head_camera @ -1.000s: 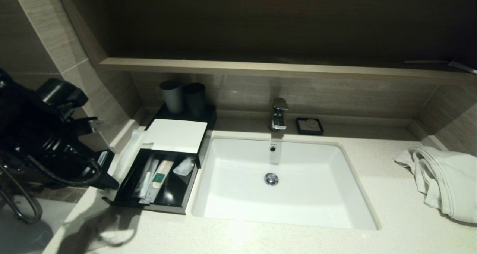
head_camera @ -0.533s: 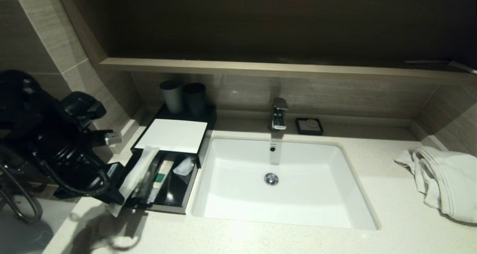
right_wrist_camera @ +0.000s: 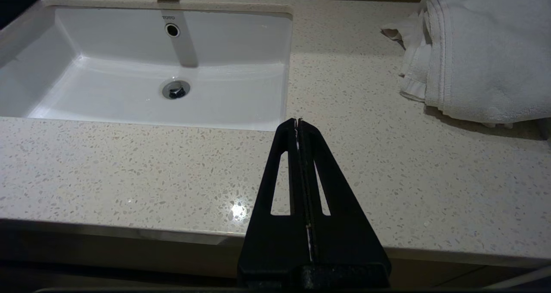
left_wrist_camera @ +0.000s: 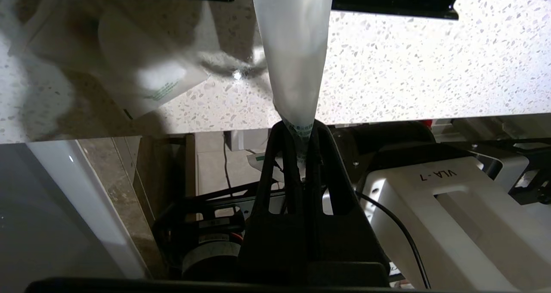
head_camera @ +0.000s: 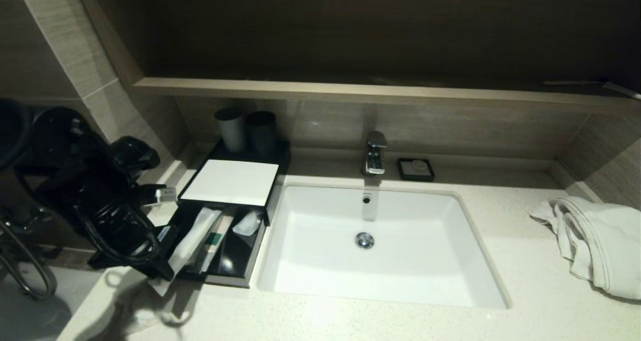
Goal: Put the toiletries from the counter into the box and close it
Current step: Place the bathroom toiletry into the drawer
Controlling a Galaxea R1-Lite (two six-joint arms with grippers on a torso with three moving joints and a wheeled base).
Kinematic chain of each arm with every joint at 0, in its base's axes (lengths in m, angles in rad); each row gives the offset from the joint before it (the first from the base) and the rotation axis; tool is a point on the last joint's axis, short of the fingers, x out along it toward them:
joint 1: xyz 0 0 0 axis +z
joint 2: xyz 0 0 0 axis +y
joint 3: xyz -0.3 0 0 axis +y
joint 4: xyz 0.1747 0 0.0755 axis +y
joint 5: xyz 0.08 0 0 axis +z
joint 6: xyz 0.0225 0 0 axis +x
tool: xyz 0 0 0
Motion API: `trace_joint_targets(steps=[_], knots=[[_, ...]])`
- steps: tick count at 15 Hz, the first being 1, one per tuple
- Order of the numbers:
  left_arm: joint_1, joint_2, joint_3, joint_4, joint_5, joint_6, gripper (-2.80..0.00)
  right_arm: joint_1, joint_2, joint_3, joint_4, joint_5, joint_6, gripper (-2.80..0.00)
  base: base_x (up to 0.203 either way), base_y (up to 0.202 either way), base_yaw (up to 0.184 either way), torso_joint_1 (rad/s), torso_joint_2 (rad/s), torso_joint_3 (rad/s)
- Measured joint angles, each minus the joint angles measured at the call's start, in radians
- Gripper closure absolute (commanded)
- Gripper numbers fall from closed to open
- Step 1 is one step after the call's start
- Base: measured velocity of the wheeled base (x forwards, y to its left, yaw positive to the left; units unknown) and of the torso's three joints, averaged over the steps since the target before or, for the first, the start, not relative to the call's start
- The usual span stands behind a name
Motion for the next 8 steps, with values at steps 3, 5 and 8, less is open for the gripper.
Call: trace_joint_targets(steps=[3, 5, 8], knots=[[0.001, 0.054, -0.043, -0.003, 0.001, 0.001, 0.00, 0.000, 0.000, 0.000, 0.000, 0.000, 0.000, 0.00, 0.000, 0.000, 0.000, 0.000, 0.00, 0.000], [0.001, 0.094, -0.085, -0.003, 0.002, 0.001, 0.00, 0.000, 0.000, 0.000, 0.000, 0.000, 0.000, 0.00, 0.000, 0.000, 0.000, 0.000, 0.00, 0.000], [0.001, 0.161, -0.163, -0.006, 0.004, -0.002, 0.00, 0.000, 0.000, 0.000, 0.000, 0.000, 0.000, 0.00, 0.000, 0.000, 0.000, 0.000, 0.00, 0.000]])
